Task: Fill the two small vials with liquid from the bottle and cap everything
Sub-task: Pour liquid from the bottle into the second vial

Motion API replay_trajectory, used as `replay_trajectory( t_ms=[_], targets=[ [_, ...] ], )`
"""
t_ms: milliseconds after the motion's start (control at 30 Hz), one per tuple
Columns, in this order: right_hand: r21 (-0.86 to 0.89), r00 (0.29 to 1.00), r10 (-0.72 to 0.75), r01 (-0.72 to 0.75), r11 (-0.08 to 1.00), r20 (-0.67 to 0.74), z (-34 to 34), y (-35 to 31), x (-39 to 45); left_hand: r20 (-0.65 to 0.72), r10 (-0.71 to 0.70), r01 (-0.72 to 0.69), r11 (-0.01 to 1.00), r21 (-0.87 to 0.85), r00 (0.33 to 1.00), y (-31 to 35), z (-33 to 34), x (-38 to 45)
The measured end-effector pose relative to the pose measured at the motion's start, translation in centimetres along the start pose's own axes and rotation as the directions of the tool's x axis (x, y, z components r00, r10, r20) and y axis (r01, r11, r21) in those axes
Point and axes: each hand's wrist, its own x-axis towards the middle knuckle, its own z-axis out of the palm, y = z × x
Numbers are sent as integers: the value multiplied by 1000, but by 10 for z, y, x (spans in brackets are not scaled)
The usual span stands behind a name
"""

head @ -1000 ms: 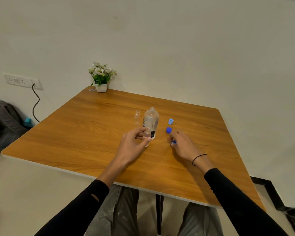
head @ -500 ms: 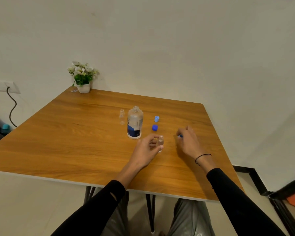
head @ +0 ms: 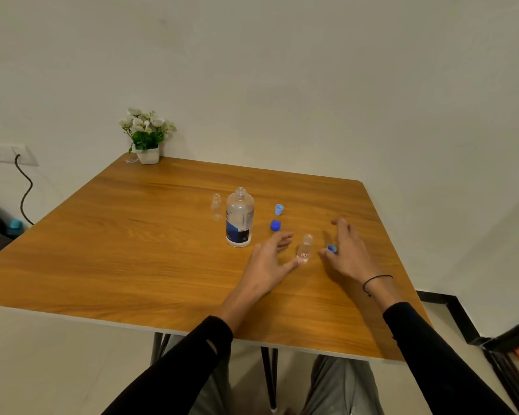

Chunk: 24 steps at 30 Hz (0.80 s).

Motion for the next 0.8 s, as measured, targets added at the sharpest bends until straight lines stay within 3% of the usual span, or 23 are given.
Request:
replay_trajectory(
  t_ms=[167, 300, 400, 533, 700, 800],
  targets=[
    [23, 980, -72, 77, 997, -188, -17, -16, 16, -188, -42, 44, 999, 10, 981, -3, -55, -26],
    [86, 974, -113, 132, 988, -199, -21, -40, 36, -410, -105, 93, 995, -47, 906, -12, -105, -31],
    [154, 970, -146, 177, 972, -192, -18, -65, 49, -496, -121, 118, 992, -38, 860, -29, -136, -17],
    [140, 973, -196, 213, 967, -126, -9, -94, 66, -464, -169, 184, 983, -13, 870, -54, -154, 12],
    [93, 984, -118, 105, 990, 137, -4, -111, 95, -359, -196, 225, 973, 43, 913, -65, -144, 45],
    [126, 976, -108, 85, 988, 188, -7, -125, 97, -335, -175, 212, 974, 78, 926, -68, -134, 60]
  ],
)
